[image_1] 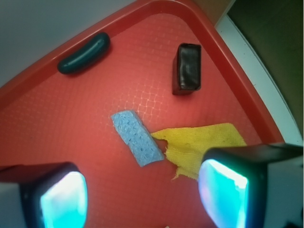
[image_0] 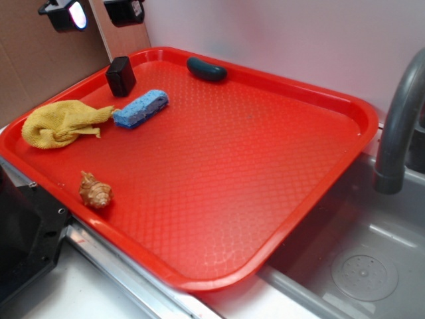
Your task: Grab the black box.
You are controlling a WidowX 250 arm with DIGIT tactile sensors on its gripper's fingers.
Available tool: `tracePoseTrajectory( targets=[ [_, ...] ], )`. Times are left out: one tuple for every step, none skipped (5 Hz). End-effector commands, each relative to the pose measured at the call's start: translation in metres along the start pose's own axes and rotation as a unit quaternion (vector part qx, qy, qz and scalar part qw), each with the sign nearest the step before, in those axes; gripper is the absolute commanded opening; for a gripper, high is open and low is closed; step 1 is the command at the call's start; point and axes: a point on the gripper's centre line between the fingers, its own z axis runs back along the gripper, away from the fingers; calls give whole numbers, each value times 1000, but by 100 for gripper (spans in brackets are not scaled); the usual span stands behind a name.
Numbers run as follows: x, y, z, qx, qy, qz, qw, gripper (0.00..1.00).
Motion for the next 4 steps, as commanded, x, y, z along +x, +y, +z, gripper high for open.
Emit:
tracePoseTrajectory(
  targets=[
    [37, 22, -7, 23, -18, 72, 997, 100],
    [69, 51, -61, 20, 28, 92, 995, 100],
    [86, 55, -78, 21, 8, 79, 997, 100],
    [95, 51, -91, 33, 1, 65, 997, 100]
  ],
)
